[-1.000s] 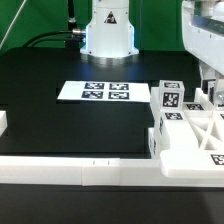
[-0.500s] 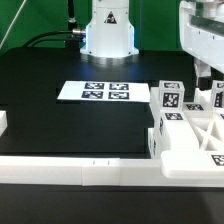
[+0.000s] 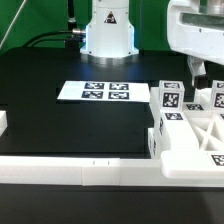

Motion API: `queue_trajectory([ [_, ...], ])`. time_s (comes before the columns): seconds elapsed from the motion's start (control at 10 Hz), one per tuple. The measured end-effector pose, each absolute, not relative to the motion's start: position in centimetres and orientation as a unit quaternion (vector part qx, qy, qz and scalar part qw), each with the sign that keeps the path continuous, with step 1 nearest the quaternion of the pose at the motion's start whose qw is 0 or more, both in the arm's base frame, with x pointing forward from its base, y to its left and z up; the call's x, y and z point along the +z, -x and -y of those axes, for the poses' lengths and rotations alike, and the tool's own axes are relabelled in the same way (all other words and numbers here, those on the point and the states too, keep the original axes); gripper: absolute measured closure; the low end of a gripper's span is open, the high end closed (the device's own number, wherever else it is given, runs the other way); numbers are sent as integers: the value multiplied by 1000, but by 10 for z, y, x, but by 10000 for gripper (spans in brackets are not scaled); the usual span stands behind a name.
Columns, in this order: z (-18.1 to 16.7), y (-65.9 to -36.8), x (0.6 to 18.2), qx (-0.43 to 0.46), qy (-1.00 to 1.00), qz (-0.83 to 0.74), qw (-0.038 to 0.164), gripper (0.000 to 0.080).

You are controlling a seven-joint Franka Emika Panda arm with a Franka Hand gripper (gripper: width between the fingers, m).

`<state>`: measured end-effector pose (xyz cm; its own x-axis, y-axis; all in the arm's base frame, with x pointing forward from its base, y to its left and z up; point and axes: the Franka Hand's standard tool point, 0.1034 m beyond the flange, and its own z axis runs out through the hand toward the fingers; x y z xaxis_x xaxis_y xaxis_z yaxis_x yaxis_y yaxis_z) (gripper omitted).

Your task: Assemble chair

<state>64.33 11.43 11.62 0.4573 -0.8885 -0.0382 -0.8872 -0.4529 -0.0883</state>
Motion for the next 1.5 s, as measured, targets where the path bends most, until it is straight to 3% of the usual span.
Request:
queue_trajectory([
  [1.0,-116,-647,116,-5,983,-182,17,151],
  [1.3,-116,-647,116,-5,983,-184,17,515],
  [1.5,-116,-647,116,-5,981,-193,17,515],
])
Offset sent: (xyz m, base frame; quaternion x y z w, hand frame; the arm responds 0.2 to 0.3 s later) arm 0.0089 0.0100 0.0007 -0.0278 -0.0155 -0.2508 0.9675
